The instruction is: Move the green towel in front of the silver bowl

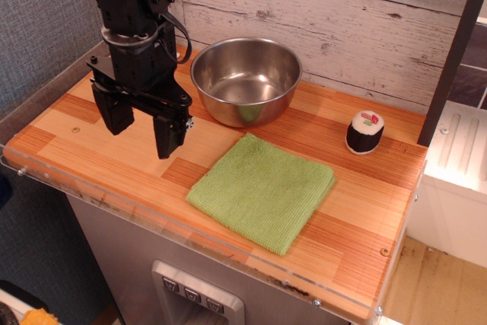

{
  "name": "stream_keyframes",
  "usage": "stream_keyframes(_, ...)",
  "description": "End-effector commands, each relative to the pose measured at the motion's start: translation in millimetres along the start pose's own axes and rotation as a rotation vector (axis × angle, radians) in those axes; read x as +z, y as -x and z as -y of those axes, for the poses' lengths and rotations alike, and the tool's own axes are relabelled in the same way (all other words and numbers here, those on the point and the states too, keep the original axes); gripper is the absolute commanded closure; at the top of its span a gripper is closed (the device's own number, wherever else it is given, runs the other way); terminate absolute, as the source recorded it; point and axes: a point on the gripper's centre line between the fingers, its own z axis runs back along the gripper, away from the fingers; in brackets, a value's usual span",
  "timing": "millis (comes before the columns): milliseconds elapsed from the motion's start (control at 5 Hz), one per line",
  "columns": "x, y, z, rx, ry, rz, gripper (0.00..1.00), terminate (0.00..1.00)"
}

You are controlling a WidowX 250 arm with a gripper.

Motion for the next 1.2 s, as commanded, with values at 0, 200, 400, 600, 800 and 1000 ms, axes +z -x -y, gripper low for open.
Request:
stream_keyframes(0,0,0,0,0.0,0.0,0.0,0.0,0.0)
stream_keyframes(200,0,-7,29,-0.038,-0.009,0.019,0.0,0.0)
stream_keyframes(400,1,-13,57,-0.052,0.01,0.052,0.0,0.0)
stream_keyframes(600,-2,-19,78,-0.049,0.025,0.069,0.0,0.0)
stream_keyframes(800,-8,-23,87,-0.032,0.031,0.098,0.0,0.0)
stream_keyframes(1000,-15,-25,93,-0.04,0.035,0.088,0.0,0.0)
